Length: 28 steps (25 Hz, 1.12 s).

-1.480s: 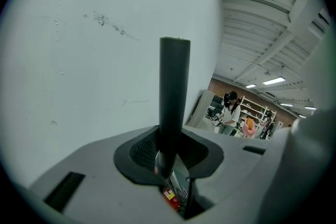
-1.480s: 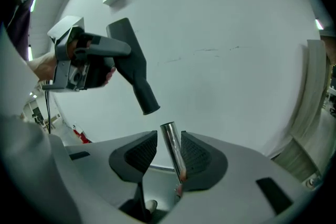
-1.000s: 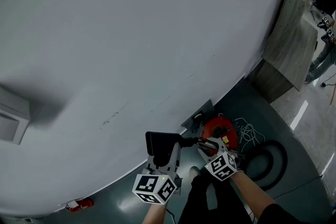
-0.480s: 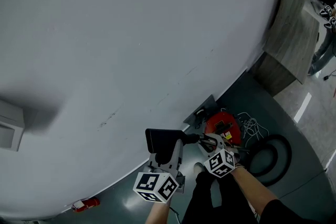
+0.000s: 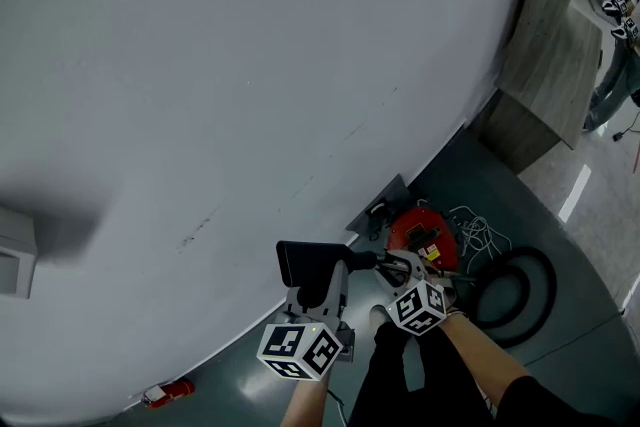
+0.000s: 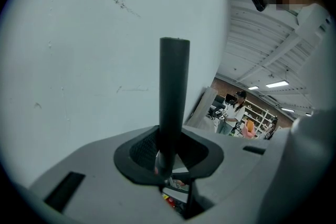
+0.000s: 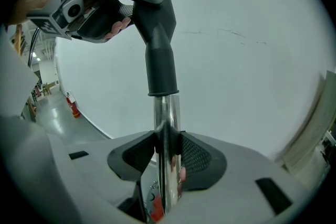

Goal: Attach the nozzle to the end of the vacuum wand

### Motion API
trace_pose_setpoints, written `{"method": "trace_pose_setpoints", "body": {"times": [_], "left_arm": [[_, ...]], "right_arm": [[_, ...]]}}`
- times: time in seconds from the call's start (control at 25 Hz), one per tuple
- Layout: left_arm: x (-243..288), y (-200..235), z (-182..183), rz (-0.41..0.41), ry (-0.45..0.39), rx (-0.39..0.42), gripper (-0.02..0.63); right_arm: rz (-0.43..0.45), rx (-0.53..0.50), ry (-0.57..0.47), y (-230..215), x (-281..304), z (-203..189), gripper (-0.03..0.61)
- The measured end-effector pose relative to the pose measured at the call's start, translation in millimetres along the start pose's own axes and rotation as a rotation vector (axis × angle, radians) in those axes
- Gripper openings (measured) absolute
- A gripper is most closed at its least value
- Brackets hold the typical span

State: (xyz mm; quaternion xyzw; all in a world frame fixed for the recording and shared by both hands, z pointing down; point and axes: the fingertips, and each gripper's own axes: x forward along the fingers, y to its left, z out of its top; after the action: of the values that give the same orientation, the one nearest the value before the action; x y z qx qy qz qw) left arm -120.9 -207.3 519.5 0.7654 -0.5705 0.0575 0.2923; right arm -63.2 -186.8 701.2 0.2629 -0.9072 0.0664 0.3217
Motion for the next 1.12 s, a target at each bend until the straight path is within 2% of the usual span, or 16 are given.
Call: {"method": "trace_pose_setpoints", "body": {"times": [0.72, 1.12], "left_arm": [[8, 7, -4, -0.028, 0.030, -0.034, 0.084], [18, 26, -7, -0.073, 0.066, -0.162, 0.084]], "right_arm": [[-0.019, -0.012, -0.027, -1, 1, 1, 0.155], [-0.025, -0.026, -0.037, -2, 1, 1, 0.153]]}}
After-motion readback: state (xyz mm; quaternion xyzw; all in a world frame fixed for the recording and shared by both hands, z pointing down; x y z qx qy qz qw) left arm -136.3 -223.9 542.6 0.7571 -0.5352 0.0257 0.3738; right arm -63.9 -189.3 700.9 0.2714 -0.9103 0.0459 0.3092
